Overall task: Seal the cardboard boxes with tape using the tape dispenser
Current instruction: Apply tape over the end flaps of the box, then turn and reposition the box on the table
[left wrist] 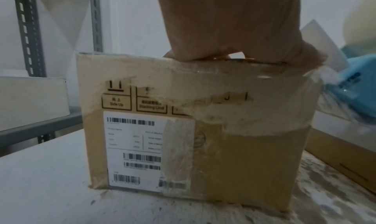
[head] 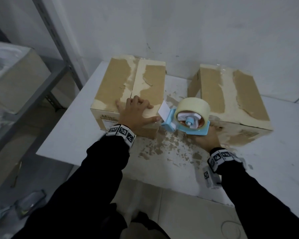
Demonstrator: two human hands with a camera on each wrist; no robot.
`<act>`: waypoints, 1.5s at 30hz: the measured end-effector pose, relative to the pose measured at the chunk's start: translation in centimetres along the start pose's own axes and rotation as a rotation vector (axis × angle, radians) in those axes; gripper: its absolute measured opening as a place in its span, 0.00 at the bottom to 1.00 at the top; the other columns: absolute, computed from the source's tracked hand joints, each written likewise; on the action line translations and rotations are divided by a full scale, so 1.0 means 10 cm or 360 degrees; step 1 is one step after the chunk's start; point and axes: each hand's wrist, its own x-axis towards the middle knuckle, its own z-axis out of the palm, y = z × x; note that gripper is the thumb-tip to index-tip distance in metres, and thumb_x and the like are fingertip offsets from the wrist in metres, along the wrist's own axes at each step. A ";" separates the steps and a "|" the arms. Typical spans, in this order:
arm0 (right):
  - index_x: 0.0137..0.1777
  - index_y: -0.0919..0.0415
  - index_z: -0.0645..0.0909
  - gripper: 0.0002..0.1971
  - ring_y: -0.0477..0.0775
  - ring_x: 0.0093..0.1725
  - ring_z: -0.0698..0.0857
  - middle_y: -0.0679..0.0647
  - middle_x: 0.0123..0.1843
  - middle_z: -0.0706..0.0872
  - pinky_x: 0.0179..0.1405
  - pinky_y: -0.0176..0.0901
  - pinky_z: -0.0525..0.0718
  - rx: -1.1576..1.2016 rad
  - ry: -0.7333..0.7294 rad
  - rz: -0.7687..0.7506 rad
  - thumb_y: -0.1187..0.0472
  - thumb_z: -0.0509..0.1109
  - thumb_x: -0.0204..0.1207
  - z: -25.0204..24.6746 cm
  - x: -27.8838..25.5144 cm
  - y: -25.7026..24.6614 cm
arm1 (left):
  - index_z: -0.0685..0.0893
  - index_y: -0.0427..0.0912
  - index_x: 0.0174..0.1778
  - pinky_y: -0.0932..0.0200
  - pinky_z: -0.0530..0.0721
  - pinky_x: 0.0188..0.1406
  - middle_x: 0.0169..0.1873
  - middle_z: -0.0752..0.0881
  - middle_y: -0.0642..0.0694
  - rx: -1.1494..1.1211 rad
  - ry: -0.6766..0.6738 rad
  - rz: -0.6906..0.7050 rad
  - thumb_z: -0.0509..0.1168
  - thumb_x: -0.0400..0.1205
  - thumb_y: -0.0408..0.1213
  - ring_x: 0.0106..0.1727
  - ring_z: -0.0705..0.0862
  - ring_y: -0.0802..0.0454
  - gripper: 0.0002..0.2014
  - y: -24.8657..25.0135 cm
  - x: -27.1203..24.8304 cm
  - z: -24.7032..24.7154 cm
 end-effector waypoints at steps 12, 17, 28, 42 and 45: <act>0.49 0.62 0.85 0.14 0.61 0.47 0.87 0.60 0.47 0.90 0.46 0.59 0.86 -0.0051 -0.0089 -0.0052 0.62 0.82 0.64 -0.16 0.01 -0.01 | 0.76 0.58 0.59 0.18 0.50 0.68 0.62 0.70 0.49 0.0025 -0.0017 0.0018 0.56 0.68 0.74 0.66 0.69 0.44 0.31 0.01 -0.01 -0.01; 0.47 0.68 0.85 0.16 0.67 0.47 0.88 0.66 0.45 0.90 0.44 0.63 0.85 -0.0252 -0.0113 -0.0191 0.60 0.82 0.64 -0.23 0.07 -0.11 | 0.76 0.58 0.60 0.19 0.50 0.69 0.62 0.70 0.49 -0.0009 -0.0035 0.0046 0.59 0.69 0.72 0.67 0.68 0.45 0.29 -0.01 -0.02 -0.03; 0.43 0.65 0.83 0.05 0.67 0.46 0.87 0.65 0.44 0.89 0.38 0.48 0.78 -0.0501 -0.0211 0.0174 0.64 0.74 0.71 -0.34 -0.40 0.45 | 0.72 0.61 0.70 0.37 0.50 0.72 0.67 0.68 0.53 -0.0191 -0.0185 0.0260 0.64 0.70 0.68 0.71 0.65 0.48 0.33 -0.28 0.06 -0.02; 0.36 0.61 0.78 0.08 0.51 0.14 0.78 0.48 0.15 0.81 0.19 0.41 0.79 0.0469 -0.0288 0.0570 0.73 0.71 0.69 0.03 -0.67 0.03 | 0.68 0.62 0.74 0.37 0.43 0.77 0.74 0.66 0.52 -0.0119 -0.0128 0.0325 0.63 0.74 0.64 0.76 0.64 0.48 0.32 -0.31 0.00 0.00; 0.37 0.64 0.80 0.05 0.53 0.15 0.80 0.51 0.15 0.82 0.19 0.40 0.80 0.0533 -0.0354 0.0623 0.71 0.73 0.69 0.10 -0.86 0.09 | 0.67 0.62 0.75 0.38 0.46 0.76 0.74 0.66 0.52 -0.0124 -0.0139 0.0353 0.59 0.73 0.66 0.76 0.64 0.49 0.33 -0.33 0.00 0.01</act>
